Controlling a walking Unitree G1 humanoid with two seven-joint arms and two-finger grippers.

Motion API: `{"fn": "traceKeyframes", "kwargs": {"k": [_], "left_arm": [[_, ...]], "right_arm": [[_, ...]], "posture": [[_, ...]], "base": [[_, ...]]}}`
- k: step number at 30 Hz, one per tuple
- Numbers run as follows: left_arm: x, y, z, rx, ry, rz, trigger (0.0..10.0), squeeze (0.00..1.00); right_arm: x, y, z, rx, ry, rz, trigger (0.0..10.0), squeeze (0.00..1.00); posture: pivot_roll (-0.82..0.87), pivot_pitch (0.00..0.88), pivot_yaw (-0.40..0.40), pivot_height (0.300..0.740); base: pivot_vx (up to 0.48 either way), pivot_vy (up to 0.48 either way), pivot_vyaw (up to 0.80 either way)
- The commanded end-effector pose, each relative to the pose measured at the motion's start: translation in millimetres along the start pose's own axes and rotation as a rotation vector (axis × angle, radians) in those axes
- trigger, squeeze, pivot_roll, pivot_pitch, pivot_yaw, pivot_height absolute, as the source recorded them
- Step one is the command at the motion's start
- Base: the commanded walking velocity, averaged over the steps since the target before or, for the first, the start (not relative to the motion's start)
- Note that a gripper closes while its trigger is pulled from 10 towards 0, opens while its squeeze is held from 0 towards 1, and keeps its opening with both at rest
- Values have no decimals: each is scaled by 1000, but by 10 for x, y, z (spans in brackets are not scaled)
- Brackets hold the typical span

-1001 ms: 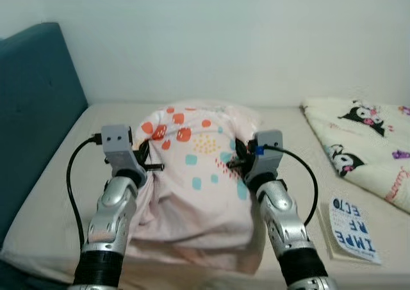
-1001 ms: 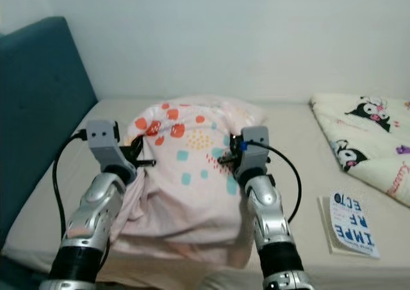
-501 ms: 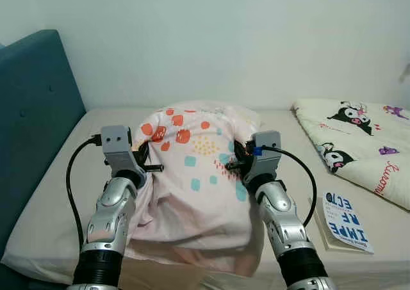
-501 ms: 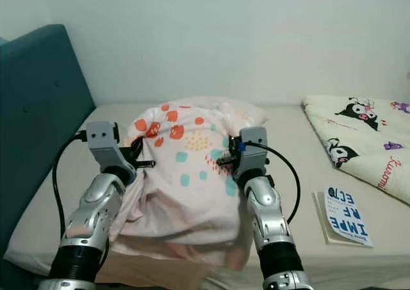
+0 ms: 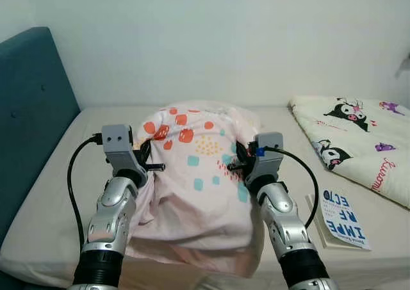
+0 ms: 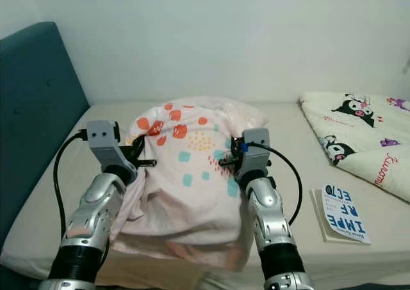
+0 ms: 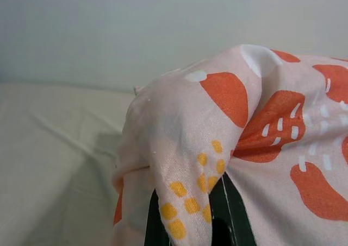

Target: Clean up the room

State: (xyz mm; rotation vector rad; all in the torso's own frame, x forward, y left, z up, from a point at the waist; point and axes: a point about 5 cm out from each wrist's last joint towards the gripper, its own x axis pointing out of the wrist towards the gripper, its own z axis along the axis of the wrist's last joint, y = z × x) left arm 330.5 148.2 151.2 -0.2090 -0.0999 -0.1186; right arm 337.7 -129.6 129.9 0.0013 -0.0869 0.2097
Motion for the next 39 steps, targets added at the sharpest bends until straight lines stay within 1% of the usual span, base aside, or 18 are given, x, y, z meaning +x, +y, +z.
{"fn": "traceKeyframes", "kwargs": {"k": [1,8,13,31,37,38,39], "left_arm": [[15,-85,148,-7,-84,-42,10000,0],[21,-93,153,-13,-86,-48,10000,0],[20,-91,148,-19,-91,-45,10000,0],[-11,-54,141,-8,-93,-56,10000,0],[-20,-76,133,4,-84,-73,10000,0],[-20,-81,125,29,-74,-80,10000,0],[-20,-81,125,29,-74,-80,10000,0]], "right_arm": [[10,3,65,-1,-27,1,10000,0],[10,-5,70,-3,-28,0,10000,0],[2,-25,72,-5,-28,-3,10000,0],[-34,-22,54,0,-22,-2,10000,0],[-49,-30,46,4,-19,-6,10000,0],[-48,-22,45,6,-18,-6,10000,0],[-48,-22,45,6,-18,-6,10000,0]], "posture": [[15,0,-46,721],[12,0,-45,721],[11,0,-43,721],[2,0,-40,721],[6,0,-40,721],[10,0,-42,721],[10,0,-42,721]], "base": [[420,0,0],[422,0,0],[0,0,0],[0,0,0],[0,0,0],[0,0,0],[0,0,0]]}}
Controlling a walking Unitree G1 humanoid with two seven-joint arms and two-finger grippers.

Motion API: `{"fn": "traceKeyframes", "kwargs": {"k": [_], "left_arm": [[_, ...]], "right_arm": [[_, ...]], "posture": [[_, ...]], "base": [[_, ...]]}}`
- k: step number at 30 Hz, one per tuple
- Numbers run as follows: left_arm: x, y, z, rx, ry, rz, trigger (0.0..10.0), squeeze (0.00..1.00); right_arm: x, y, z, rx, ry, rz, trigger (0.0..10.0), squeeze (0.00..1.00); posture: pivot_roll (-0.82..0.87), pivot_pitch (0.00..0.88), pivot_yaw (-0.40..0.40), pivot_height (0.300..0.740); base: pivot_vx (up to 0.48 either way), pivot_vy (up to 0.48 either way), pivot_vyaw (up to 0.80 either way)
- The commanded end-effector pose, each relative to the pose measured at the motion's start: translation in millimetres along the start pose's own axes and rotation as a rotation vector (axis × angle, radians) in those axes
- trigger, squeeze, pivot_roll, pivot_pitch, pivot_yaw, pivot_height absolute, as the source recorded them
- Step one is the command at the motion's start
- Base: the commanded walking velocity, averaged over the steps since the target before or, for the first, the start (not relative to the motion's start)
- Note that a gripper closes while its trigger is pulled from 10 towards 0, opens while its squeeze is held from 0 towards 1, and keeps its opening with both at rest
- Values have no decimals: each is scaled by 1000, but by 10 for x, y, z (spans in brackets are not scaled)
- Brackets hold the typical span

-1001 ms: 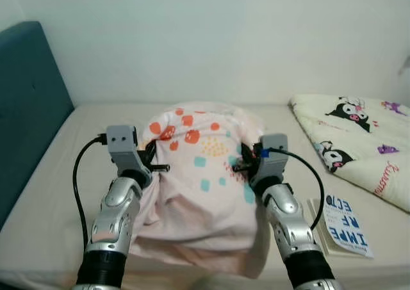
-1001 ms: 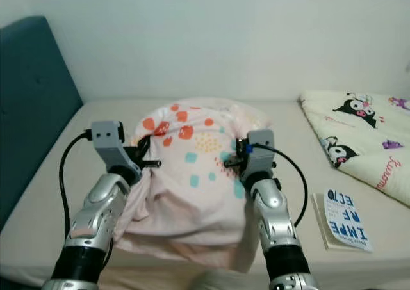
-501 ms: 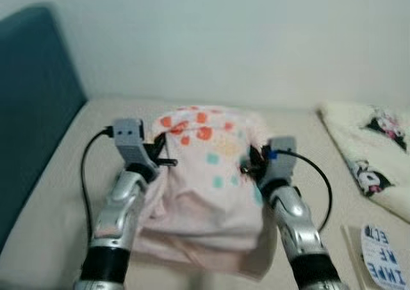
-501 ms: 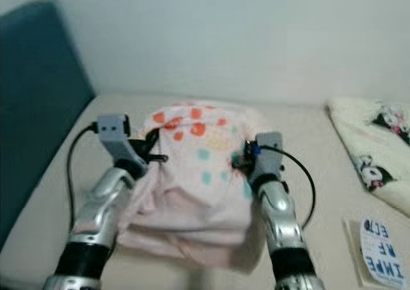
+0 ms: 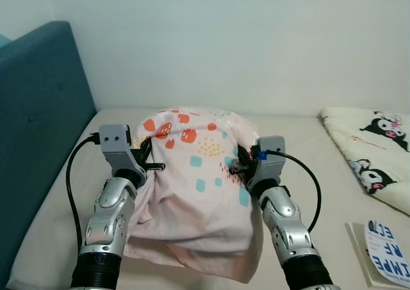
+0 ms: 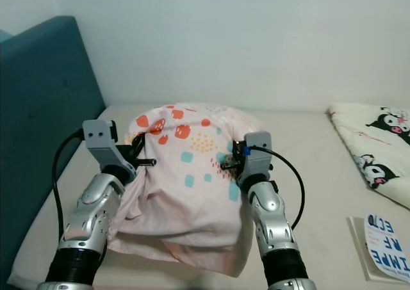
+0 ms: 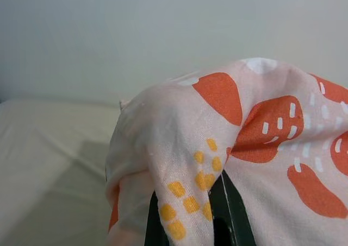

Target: Clean up the room

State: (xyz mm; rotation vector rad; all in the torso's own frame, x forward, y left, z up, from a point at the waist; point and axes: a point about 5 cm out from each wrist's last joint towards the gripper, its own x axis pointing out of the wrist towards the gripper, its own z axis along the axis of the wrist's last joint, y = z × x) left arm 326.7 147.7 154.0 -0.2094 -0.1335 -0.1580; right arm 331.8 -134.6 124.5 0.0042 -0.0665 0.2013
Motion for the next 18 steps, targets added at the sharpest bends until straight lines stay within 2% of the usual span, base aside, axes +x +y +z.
{"fn": "traceKeyframes", "kwargs": {"k": [1,9,18], "left_arm": [[19,-67,92,41,-41,-41,10000,0],[12,-74,73,79,-21,-61,10000,0],[11,-69,58,81,-13,-61,10000,0]], "right_arm": [[25,19,94,3,-38,3,10000,0],[34,23,102,7,-44,0,10000,0],[14,17,86,11,-40,-4,10000,0]], "posture": [[10,0,-42,721],[18,0,-39,721],[18,0,-36,721]], "base": [[0,0,0],[0,0,0],[0,0,0]]}}
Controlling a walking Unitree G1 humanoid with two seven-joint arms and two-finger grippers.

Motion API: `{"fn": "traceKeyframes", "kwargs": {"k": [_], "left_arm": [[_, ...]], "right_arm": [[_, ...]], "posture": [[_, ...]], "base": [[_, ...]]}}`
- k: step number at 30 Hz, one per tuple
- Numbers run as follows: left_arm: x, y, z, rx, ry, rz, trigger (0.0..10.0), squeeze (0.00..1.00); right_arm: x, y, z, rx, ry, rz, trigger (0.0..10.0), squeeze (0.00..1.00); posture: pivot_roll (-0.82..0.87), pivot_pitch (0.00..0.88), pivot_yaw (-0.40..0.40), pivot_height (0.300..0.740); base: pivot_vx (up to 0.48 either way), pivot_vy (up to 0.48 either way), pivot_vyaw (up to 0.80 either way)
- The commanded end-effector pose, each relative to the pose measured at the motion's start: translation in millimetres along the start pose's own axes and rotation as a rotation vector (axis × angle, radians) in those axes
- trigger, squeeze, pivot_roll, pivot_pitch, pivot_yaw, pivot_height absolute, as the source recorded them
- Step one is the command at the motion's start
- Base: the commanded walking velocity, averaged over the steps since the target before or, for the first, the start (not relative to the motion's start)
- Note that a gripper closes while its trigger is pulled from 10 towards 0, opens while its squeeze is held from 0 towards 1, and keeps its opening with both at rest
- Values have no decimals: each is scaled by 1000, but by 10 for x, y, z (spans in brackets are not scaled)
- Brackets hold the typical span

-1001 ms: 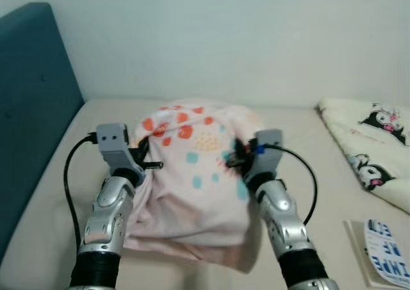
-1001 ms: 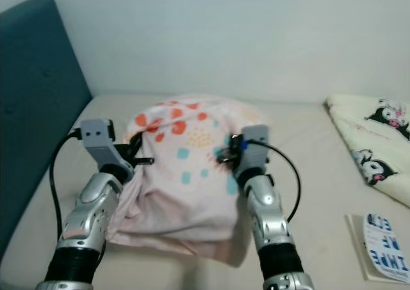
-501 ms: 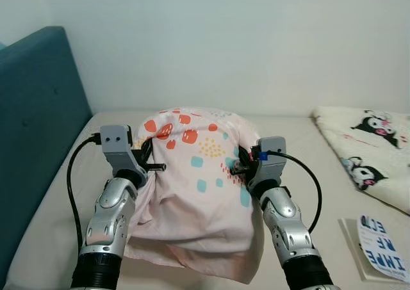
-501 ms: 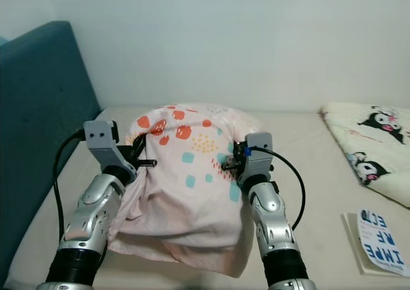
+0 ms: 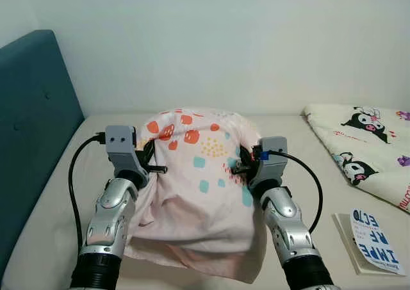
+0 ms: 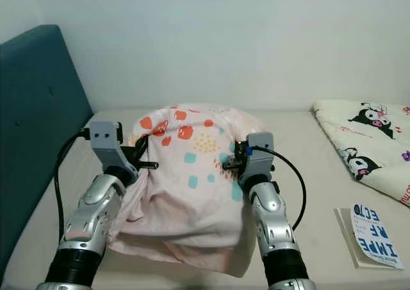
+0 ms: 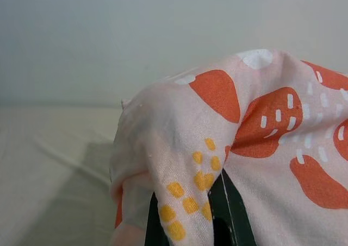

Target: Clean up the room

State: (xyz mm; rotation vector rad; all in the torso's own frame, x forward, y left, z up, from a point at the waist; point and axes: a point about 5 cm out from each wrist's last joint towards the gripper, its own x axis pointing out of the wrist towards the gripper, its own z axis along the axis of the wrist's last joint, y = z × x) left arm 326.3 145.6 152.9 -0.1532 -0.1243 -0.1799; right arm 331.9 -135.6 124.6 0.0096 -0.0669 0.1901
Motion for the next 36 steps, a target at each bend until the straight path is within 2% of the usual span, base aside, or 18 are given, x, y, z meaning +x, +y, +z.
{"fn": "traceKeyframes", "kwargs": {"k": [1,7,36], "left_arm": [[17,-46,74,28,-28,-35,10000,0],[22,-53,60,39,-15,-38,10000,0],[34,-28,109,68,-25,-57,10000,0]], "right_arm": [[14,28,84,7,-38,7,10000,0],[17,27,87,7,-38,7,10000,0],[34,73,69,26,-39,7,10000,0]], "posture": [[17,0,-37,721],[18,0,-38,721],[43,0,-28,721]], "base": [[0,0,0],[0,124,0],[0,373,0]]}}
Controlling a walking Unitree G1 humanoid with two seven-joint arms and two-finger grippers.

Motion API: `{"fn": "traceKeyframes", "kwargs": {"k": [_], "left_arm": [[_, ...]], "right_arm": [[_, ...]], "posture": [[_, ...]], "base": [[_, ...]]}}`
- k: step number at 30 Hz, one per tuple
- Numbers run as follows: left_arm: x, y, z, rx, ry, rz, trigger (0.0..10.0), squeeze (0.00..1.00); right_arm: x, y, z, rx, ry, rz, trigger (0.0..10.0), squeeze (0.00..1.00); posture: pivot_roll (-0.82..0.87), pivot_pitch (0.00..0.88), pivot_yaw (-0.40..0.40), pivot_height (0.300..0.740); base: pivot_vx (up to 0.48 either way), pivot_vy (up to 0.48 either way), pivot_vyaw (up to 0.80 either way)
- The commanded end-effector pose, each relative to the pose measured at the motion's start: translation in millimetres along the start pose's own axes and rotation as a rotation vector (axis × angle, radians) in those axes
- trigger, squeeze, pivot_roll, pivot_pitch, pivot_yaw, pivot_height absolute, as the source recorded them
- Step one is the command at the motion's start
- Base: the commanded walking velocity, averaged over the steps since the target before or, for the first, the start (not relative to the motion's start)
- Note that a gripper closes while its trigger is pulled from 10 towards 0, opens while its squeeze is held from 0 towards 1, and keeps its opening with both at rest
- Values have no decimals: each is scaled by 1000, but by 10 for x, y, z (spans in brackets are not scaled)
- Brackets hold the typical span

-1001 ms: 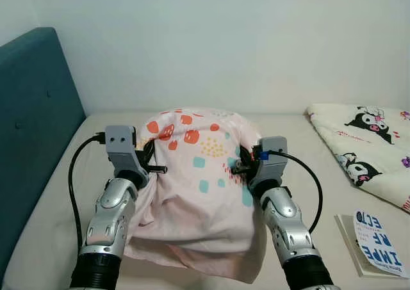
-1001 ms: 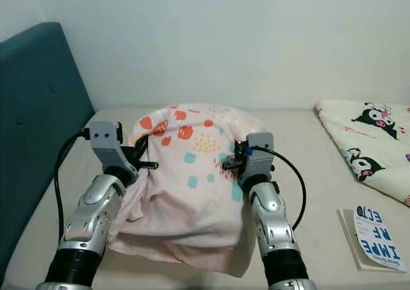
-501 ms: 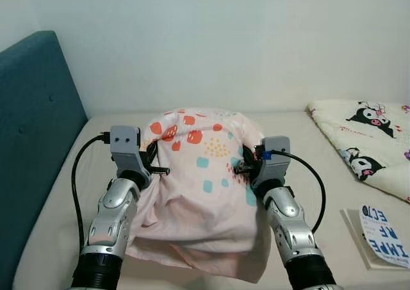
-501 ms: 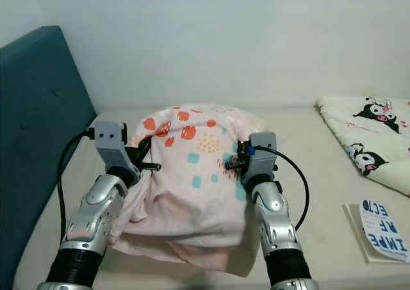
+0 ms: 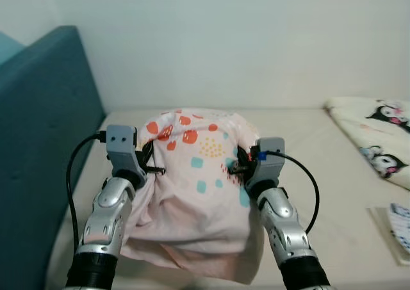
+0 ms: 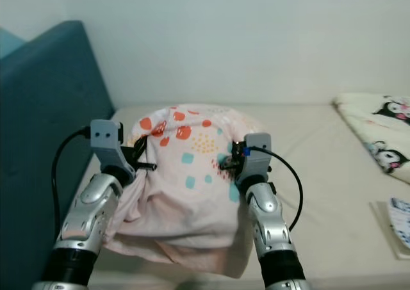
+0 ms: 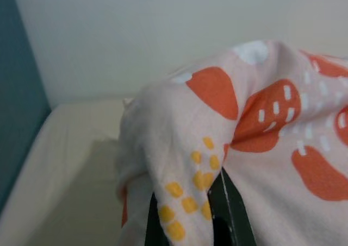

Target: Clean up the room

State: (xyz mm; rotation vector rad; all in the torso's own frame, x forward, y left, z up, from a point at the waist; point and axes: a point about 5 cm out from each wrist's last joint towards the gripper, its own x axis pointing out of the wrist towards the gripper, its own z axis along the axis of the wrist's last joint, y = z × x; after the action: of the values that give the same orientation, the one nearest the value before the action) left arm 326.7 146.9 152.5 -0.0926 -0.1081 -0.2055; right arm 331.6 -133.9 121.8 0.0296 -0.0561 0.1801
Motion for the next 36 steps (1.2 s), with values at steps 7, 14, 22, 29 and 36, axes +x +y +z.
{"fn": "traceKeyframes", "kwargs": {"k": [7,14,22,29,36], "left_arm": [[25,-25,121,17,-49,-30,10000,0],[38,-40,143,26,-50,-53,10000,0],[61,-130,151,53,-41,-92,10000,0],[62,-160,149,55,-37,-101,10000,0],[75,-229,122,47,-20,-124,10000,0]], "right_arm": [[41,69,93,10,-49,19,10000,0],[44,80,89,17,-53,14,10000,0],[27,59,78,25,-57,-2,10000,0],[9,33,70,28,-57,-15,10000,0],[-6,-12,71,28,-58,-31,10000,0]], "posture": [[48,0,-25,721],[51,0,-13,721],[52,0,3,721],[52,0,10,721],[44,0,15,721]], "base": [[0,377,0],[0,301,0],[0,-480,0],[0,-412,0],[0,0,0]]}}
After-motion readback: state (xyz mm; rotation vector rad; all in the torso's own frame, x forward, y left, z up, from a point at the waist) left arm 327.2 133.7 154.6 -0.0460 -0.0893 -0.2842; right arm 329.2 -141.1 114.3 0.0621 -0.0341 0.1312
